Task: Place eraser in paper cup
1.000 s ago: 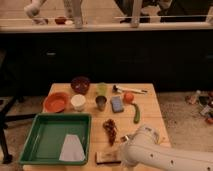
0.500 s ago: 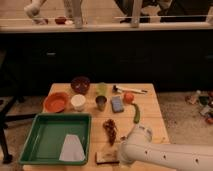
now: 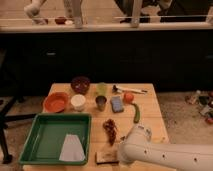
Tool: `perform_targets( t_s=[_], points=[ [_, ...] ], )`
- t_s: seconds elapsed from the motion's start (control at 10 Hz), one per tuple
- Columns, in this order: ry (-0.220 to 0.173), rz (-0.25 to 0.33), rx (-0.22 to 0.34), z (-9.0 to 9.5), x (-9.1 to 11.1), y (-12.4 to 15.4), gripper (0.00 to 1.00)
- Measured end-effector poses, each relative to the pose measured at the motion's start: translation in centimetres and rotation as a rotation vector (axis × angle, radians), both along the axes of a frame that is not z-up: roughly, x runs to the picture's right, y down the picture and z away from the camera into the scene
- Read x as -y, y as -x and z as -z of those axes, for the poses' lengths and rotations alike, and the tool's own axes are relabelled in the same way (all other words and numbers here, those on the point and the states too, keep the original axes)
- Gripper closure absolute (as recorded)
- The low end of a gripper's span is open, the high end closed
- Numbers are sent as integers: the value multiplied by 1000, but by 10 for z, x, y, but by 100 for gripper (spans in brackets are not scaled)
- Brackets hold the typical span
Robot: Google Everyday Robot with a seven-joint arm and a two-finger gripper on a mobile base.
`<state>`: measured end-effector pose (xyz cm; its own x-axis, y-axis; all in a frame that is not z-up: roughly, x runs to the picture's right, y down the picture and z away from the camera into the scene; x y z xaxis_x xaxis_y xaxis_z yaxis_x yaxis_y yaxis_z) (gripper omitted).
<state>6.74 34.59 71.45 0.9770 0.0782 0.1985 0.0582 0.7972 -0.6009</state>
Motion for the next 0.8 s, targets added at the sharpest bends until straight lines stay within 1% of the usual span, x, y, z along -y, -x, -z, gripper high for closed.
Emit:
perform_targets(
  t_s=[0.3, 0.5, 0.8],
  points=[
    [-1, 2, -4, 0, -2, -3, 20],
    [-1, 20, 5, 1, -12, -4, 20],
    [-5, 56, 34, -3, -14, 17, 20]
  ],
)
